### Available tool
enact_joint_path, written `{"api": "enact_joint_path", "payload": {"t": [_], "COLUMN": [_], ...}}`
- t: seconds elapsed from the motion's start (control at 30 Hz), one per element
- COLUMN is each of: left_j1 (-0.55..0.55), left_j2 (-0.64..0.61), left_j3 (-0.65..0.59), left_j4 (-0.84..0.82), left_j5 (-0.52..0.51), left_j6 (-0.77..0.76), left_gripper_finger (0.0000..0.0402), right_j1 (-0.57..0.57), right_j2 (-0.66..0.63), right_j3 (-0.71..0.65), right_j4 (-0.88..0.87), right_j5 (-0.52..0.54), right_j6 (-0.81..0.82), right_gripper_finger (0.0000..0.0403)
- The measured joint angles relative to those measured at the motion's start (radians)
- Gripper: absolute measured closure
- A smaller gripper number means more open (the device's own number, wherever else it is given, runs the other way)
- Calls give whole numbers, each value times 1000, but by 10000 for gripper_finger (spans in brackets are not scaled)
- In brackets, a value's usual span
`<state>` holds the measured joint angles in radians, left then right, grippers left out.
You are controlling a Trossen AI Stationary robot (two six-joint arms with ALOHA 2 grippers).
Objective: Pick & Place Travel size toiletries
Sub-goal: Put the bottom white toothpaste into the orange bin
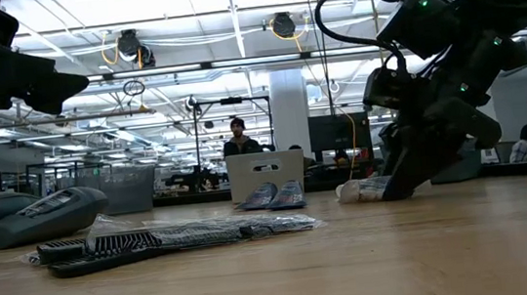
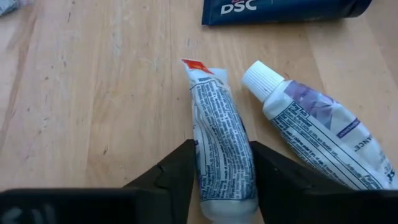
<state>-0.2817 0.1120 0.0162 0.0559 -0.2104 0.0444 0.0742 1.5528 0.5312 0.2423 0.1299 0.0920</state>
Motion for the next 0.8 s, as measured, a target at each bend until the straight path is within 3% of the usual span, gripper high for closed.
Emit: {"api": "enact_joint_path", "payload": {"t": [0.4,0.8], "left_j1": [0,0], "left_j2": [0,0], "left_j3": [0,0], "left_j4": [0,0], "left_j5": [0,0], "left_j6": [0,0], "left_gripper_finger": [119,119], "right_j1": [0,0], "right_j2": [0,1], "right_j3": [0,-1], "right_j4": [22,35], "right_j5": [3,1], "right_j6": [53,53], "right_gripper_finger": [316,320]}}
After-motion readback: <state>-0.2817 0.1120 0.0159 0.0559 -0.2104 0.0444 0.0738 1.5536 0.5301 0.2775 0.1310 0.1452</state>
